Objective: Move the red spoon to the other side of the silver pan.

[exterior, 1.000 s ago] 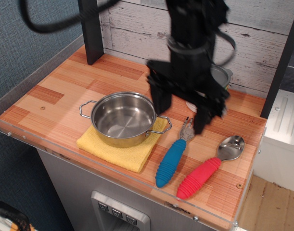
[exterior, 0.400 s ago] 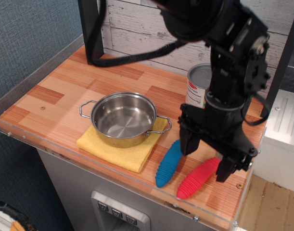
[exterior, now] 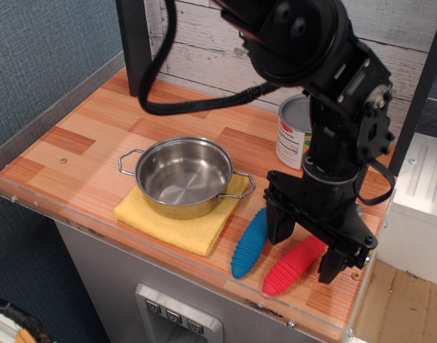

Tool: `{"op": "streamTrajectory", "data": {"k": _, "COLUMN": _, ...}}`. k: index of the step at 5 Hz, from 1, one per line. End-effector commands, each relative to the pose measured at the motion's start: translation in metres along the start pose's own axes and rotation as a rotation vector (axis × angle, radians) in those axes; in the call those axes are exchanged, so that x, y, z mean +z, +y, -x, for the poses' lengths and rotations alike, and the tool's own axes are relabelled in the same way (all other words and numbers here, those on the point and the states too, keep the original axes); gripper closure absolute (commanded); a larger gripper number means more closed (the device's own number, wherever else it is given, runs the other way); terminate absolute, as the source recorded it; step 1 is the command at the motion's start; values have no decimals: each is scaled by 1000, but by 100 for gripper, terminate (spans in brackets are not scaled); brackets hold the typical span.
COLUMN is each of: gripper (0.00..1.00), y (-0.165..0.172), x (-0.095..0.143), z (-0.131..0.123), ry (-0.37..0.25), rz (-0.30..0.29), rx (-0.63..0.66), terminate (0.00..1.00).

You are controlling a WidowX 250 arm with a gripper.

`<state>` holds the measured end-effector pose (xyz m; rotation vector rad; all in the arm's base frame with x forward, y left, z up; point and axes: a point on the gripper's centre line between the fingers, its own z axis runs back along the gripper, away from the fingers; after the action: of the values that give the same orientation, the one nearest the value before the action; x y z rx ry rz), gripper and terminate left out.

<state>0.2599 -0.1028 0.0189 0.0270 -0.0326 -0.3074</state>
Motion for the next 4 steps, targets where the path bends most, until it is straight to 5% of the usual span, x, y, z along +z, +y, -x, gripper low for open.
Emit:
{"op": "streamTrajectory", "data": {"k": 1, "gripper": 0, "y": -4, "x": -1, "z": 3, "ry": -74, "rz": 4, "rx": -8, "terminate": 0}}
{"op": "streamTrajectory", "data": {"k": 2, "gripper": 100, "y": -4, "x": -3, "z": 2, "ry": -69, "rz": 0, "rx": -6, "terminate": 0}}
{"op": "streamTrajectory", "data": {"k": 4, "gripper": 100, "y": -6, "x": -8, "z": 1, "ry": -72, "rz": 4, "rx": -13, "terminate": 0}}
